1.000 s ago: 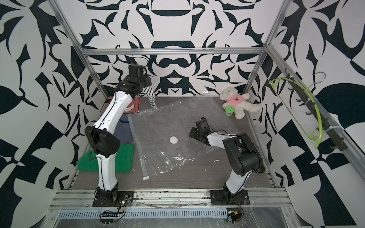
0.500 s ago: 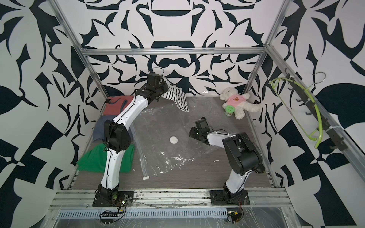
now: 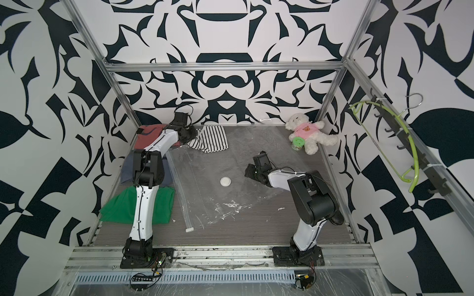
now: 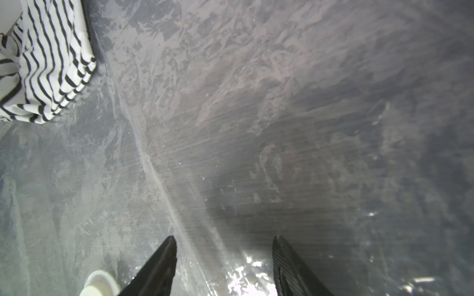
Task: Take the tank top out of the vacuum bag
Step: Place the tank top at the center of the board.
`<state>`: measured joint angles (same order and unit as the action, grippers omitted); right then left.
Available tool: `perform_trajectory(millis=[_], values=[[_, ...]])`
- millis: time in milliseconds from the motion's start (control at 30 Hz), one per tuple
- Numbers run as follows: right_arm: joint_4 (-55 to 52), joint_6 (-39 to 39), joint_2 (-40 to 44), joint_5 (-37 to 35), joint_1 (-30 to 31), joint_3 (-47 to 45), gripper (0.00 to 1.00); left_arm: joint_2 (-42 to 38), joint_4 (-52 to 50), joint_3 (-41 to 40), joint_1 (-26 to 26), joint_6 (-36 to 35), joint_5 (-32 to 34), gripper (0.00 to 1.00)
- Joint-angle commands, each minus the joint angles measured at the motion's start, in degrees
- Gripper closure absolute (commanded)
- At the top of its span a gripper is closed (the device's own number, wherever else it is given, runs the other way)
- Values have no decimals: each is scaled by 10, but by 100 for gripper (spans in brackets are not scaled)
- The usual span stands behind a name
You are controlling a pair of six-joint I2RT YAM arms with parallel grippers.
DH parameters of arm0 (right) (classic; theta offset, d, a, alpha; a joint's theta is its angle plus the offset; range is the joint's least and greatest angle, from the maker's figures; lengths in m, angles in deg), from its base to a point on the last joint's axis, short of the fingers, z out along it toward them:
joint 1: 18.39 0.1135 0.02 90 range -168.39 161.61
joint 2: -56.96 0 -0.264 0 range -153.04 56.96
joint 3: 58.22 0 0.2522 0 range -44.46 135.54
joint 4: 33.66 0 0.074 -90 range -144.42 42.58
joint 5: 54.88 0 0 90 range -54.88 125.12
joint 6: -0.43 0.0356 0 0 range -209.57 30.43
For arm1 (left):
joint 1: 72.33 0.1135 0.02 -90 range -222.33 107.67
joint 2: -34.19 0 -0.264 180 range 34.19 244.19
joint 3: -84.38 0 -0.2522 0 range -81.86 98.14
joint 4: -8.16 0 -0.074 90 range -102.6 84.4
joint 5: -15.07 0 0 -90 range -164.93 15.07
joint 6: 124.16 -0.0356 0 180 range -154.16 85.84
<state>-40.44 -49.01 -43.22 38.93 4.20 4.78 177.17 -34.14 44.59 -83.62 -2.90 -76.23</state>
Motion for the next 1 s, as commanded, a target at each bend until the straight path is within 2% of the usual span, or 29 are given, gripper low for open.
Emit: perform_trajectory(millis=[0, 167, 367, 433, 633, 767, 800, 867, 967], values=[[-16, 4, -10, 3, 1, 14, 38, 23, -61, 71, -8, -61, 19, 96], [-16, 5, -6, 3, 1, 13, 38, 69, -131, 154, -5, -88, 29, 90], [-15, 4, -2, 2, 0, 11, 38, 76, -149, 163, -4, -112, 71, 86], [-15, 5, -2, 3, 0, 10, 38, 81, -152, 171, -4, -119, 86, 82], [-14, 5, -5, 3, 1, 11, 38, 86, -150, 197, -3, -145, 98, 81], [-14, 5, -5, 3, 1, 11, 38, 94, -149, 216, -2, -167, 117, 76], [-14, 5, -5, 3, 0, 11, 38, 95, -149, 216, -1, -170, 120, 72], [-13, 5, -5, 4, 1, 11, 38, 95, -150, 215, -2, -176, 120, 47], [-11, 4, -6, 7, 1, 10, 38, 85, -157, 204, -2, -176, 126, 39]])
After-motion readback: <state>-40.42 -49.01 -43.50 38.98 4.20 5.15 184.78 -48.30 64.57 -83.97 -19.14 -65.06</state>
